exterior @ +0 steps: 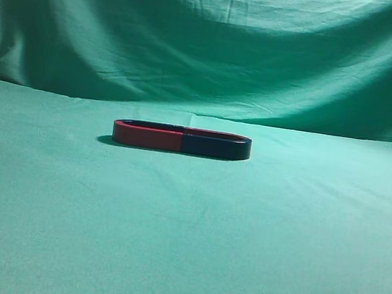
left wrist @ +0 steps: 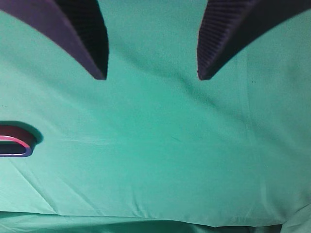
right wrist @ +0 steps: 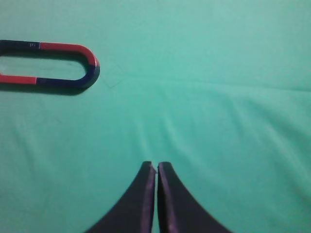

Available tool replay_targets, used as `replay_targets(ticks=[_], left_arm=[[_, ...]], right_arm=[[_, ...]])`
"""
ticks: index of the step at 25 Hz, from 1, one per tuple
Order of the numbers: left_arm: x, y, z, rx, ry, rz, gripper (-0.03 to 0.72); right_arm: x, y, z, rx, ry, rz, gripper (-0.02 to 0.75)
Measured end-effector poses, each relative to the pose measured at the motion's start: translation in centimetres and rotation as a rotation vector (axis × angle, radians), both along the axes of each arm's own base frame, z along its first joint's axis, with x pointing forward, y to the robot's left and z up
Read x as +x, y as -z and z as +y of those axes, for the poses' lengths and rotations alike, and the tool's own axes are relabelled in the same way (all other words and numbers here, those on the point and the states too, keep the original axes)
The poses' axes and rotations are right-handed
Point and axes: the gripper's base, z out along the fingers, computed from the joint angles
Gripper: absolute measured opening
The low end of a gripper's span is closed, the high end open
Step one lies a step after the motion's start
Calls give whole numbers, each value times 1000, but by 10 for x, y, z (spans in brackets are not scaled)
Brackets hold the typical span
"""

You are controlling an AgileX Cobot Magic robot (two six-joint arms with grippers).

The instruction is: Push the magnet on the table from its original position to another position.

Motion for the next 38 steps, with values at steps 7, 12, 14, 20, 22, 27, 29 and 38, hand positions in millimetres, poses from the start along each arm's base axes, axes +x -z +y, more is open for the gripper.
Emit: replay_targets(ticks=[7, 12, 14, 20, 22, 27, 29, 38], left_arm=[[0, 0, 0, 0, 0, 0, 372], [0, 0, 0, 0, 0, 0, 372], [0, 0, 0, 0, 0, 0, 372], [0, 0, 0, 0, 0, 0, 372], [0, 0, 0, 0, 0, 0, 372], [0, 0, 0, 0, 0, 0, 372], [0, 0, 0, 0, 0, 0, 372], [0, 0, 0, 0, 0, 0, 372]], right_arm=[[-72, 11, -35, 97, -3, -169, 0], [-112, 21, -54, 173, -21, -316, 0], [-128, 24, -62, 197, -25, -363, 0], [-169, 23, -83, 238, -19, -433, 0], [-179, 24, -90, 214, -8, -415, 0], [-189, 24, -95, 190, -19, -414, 0], [-187, 19, -92, 189, -91, -472, 0], [-204, 47, -100, 210, -162, -769, 0]])
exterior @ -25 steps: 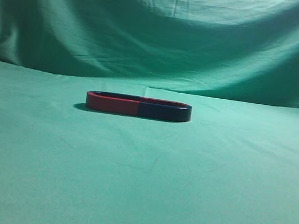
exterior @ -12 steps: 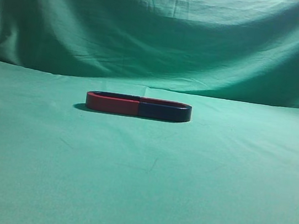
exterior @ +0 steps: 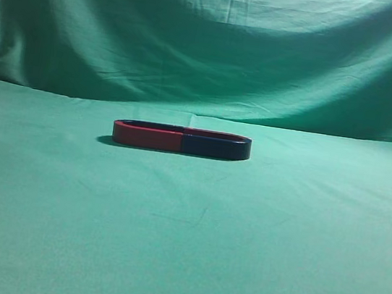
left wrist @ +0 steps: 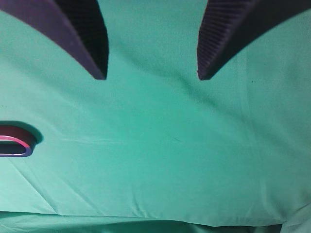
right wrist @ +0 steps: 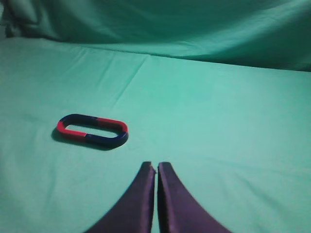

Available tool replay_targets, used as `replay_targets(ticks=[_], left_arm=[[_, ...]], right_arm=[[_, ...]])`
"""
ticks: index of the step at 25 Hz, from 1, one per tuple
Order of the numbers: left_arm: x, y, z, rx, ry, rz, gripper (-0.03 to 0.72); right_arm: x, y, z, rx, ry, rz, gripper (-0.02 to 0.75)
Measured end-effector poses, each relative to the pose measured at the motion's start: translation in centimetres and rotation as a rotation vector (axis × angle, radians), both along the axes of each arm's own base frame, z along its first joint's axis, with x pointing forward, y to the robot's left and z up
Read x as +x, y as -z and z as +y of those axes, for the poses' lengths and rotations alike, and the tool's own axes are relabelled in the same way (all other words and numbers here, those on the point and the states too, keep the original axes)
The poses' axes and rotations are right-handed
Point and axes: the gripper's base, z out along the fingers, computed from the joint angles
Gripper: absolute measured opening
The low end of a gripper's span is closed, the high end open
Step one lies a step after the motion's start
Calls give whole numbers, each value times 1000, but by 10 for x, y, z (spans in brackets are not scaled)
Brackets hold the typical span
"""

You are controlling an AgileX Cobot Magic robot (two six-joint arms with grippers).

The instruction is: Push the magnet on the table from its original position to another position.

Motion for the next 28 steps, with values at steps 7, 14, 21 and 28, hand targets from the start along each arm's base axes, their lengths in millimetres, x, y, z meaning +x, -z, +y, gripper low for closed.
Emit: replay_targets(ticks=[7, 14, 21, 28], left_arm=[[0, 0, 0, 0, 0, 0, 372], [0, 0, 0, 0, 0, 0, 372], [0, 0, 0, 0, 0, 0, 372], [0, 0, 0, 0, 0, 0, 372]], right_arm=[[-10, 73, -13, 54, 175, -129, 0], [-10, 133, -17, 37, 256, -78, 0], [-10, 142, -17, 31, 260, -36, 0], [-10, 142, -17, 32, 260, -36, 0]])
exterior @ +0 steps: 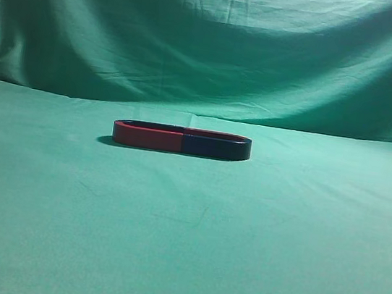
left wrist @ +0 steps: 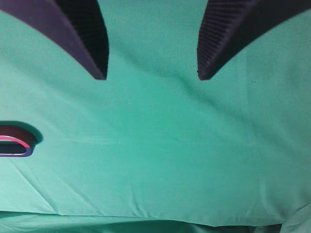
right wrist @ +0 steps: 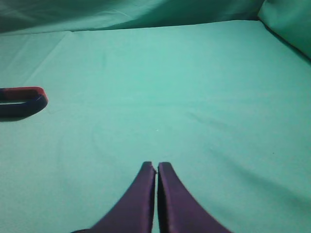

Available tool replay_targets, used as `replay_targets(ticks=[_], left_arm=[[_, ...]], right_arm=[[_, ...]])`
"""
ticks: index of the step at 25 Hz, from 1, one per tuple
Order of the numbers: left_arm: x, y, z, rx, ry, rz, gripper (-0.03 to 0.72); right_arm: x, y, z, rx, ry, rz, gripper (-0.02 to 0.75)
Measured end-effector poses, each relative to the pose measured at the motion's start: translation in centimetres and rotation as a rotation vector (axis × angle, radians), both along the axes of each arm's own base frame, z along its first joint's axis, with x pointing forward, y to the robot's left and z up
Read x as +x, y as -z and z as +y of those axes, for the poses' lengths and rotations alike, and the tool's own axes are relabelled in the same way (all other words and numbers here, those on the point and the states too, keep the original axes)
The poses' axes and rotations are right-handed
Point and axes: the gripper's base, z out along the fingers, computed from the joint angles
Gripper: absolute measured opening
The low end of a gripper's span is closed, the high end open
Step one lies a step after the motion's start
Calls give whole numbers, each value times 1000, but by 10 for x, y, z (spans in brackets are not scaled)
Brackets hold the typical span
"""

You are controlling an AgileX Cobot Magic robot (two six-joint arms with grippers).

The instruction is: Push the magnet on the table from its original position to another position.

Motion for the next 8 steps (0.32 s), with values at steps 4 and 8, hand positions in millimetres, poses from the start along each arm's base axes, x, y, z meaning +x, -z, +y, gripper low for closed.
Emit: replay_targets(ticks=[4, 8], left_arm=[[0, 0, 0, 0, 0, 0, 372], [0, 0, 0, 0, 0, 0, 372]], right_arm=[[0, 0, 0, 0, 0, 0, 0], [0, 0, 0, 2, 0, 0, 0]])
